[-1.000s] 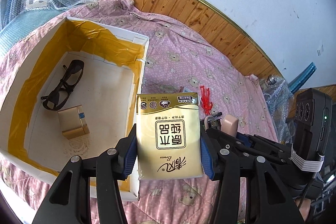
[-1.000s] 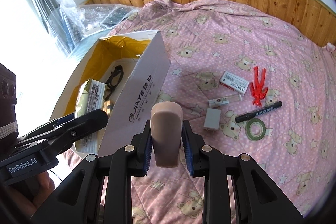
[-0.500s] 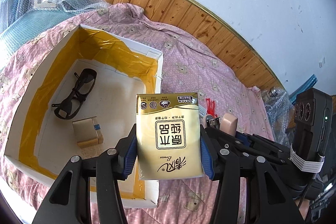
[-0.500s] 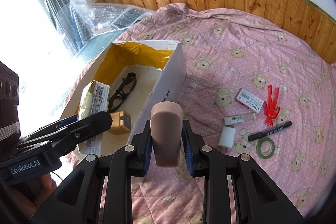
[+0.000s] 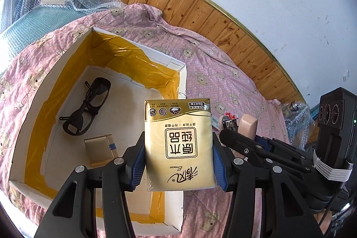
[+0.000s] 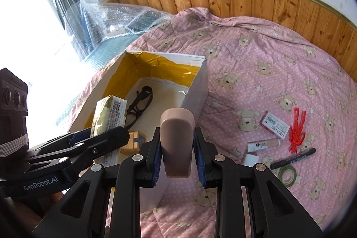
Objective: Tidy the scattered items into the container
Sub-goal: 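Lower the tissue pack into the box with the left tool while the right tool lowers the stapler in, then open the left tool releasing the tissue pack while the right tool releases the stapler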
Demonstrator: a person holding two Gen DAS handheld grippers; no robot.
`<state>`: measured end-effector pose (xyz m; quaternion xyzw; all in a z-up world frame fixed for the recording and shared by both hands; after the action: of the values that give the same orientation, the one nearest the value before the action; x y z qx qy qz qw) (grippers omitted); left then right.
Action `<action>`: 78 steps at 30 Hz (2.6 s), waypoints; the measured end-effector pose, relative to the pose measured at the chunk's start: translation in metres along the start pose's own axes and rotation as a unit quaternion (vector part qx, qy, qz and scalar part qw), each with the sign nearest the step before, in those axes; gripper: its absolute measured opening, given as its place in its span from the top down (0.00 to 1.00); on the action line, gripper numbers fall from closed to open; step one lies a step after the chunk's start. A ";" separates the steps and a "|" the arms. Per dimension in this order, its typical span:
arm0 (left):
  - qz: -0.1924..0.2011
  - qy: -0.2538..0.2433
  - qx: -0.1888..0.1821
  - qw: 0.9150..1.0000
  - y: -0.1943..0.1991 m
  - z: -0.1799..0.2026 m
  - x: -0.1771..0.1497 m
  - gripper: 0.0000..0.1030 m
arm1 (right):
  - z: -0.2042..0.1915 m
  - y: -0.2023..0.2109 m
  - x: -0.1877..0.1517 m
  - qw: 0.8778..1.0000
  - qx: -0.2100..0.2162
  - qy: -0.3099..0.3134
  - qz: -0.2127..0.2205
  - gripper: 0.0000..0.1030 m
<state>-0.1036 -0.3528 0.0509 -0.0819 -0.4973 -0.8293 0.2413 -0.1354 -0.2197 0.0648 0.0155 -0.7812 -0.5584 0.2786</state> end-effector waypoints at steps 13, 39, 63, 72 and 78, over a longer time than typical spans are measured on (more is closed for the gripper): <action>-0.002 0.017 0.004 1.000 -0.008 -0.016 0.021 0.49 | -0.011 -0.010 0.032 1.000 0.009 0.022 0.001 0.73; -0.052 0.039 -0.003 0.998 -0.045 -0.031 0.022 0.49 | -0.022 -0.051 0.081 0.998 0.017 0.062 -0.018 0.73; -0.073 0.054 0.002 0.996 -0.075 -0.043 0.031 0.49 | -0.018 -0.108 0.110 0.995 0.017 0.081 -0.062 0.73; -0.099 0.057 -0.001 0.993 -0.088 -0.053 0.026 0.43 | -0.005 -0.111 0.109 0.996 0.025 0.052 -0.063 0.58; -0.093 0.072 0.007 0.993 -0.075 -0.067 0.019 0.43 | -0.004 -0.097 0.102 0.997 0.029 0.043 -0.055 0.58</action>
<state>-0.1488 -0.3877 -0.0340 0.0260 -0.4902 -0.8483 0.1987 -0.2474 -0.2935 0.0228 0.0905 -0.7823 -0.5488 0.2803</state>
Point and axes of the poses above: each gripper's, at about its wrist camera, not at the fingertips, and y roughly against the way its jaws point, z to its right, x to its top, the point moved 3 cm from there along -y, roughly the way its jaws point, and after that the axes turned 10 degrees about -z, right-handed, at the moved point
